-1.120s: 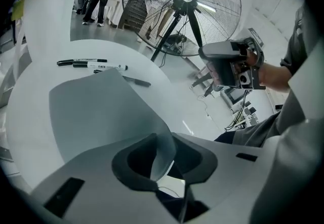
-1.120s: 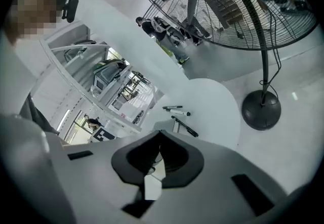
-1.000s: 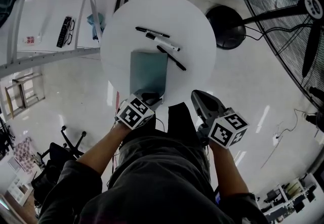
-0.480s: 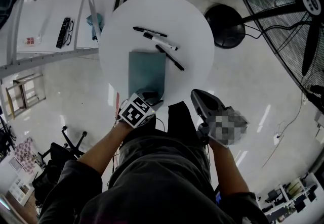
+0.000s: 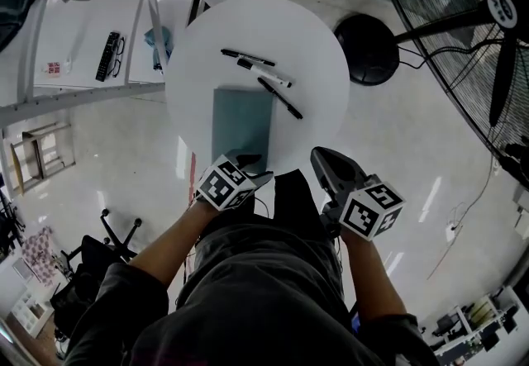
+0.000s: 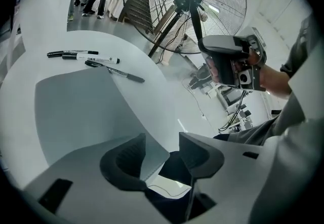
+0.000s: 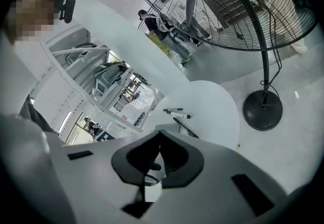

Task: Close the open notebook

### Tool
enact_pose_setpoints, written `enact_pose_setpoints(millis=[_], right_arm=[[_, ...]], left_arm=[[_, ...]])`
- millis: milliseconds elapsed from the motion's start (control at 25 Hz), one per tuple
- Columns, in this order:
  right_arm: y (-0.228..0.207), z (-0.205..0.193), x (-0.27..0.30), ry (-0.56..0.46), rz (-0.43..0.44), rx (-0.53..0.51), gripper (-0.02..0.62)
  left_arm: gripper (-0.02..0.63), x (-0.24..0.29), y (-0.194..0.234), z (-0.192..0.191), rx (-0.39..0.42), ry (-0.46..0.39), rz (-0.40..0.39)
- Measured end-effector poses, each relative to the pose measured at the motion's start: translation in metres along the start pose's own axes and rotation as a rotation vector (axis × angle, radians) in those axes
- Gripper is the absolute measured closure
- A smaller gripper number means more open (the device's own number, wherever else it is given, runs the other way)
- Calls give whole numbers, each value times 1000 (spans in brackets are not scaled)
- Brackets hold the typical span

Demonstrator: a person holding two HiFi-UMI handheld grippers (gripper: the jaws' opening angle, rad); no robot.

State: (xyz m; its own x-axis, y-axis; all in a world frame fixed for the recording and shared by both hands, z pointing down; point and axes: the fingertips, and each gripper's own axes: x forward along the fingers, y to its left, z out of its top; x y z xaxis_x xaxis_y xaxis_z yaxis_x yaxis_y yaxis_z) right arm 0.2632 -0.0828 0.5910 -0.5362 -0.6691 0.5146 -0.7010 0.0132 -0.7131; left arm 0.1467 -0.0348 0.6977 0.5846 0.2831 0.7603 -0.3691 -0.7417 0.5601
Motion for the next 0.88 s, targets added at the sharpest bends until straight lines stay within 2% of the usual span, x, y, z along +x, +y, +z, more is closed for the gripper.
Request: enact_pose_setpoints(millis=[120,320,880], right_arm=[[5,4,2,-4,4,-9,577],[18,12,7,-13,14,-33,577],[72,44,28,-49,45,-125,577]], left_arm=[[391,-8,-5,11,9,-34,-7],[404,-33,-10,33,13,-151,-21],[549,-147,-3,80,81,-439,69]])
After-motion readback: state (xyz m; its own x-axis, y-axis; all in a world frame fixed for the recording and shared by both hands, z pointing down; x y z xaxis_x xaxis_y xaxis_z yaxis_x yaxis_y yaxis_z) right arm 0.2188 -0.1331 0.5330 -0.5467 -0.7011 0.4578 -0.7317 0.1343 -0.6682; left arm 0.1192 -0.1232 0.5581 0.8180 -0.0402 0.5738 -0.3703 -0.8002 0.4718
